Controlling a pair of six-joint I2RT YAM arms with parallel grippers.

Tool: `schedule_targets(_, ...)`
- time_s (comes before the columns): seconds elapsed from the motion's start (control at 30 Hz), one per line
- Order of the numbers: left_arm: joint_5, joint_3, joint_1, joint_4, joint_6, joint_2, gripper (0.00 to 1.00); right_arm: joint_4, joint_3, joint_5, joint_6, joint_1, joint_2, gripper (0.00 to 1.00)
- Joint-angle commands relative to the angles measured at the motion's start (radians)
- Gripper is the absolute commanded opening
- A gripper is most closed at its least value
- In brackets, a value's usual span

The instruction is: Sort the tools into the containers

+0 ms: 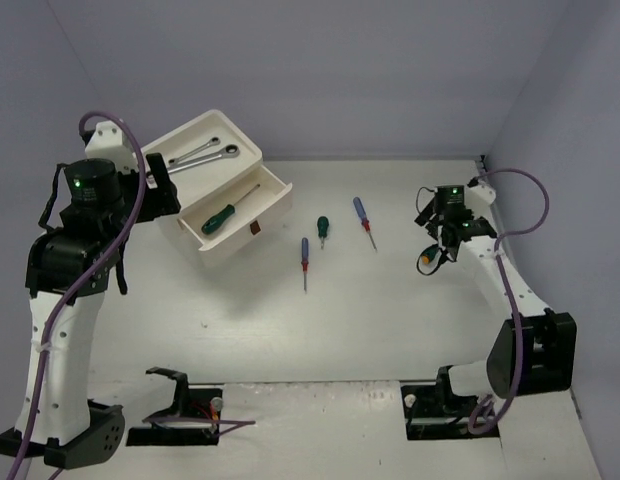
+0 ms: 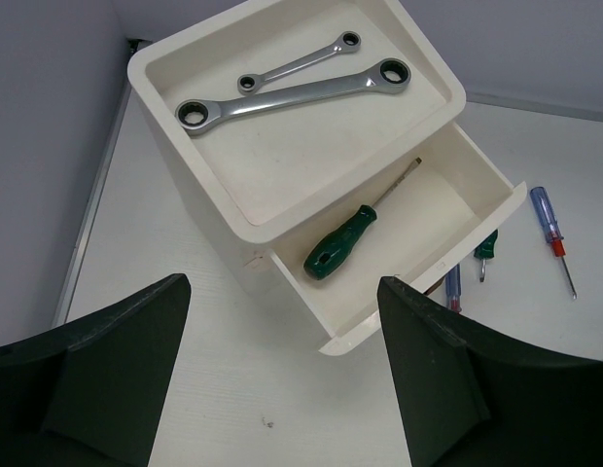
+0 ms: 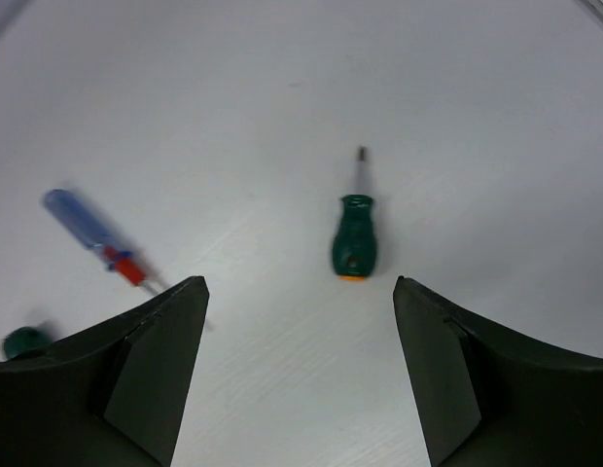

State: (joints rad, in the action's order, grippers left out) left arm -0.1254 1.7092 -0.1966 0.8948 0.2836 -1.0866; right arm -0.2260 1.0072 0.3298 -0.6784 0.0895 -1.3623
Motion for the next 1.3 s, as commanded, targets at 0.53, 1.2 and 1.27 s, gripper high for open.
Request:
schedule_targets(0.53,0.000,0.017,-0.006,-0.033,-0.003,-0.003,0.75,0.031,0.131,-0.262,0.164,-0.160,-0.424,0.50)
schedule_targets(1.2,0.005,0.021,-0.007,-0.034,0.017,-0.005,0.75,0.041,0.387,-0.211,-0.037,0.344,-0.194,0.00)
schedule_targets(1.27,0.001,0.017,-0.007,-0.036,0.019,-0.006,0.75,0.062,0.465,-0.186,-0.082,0.460,-0.214,0.00)
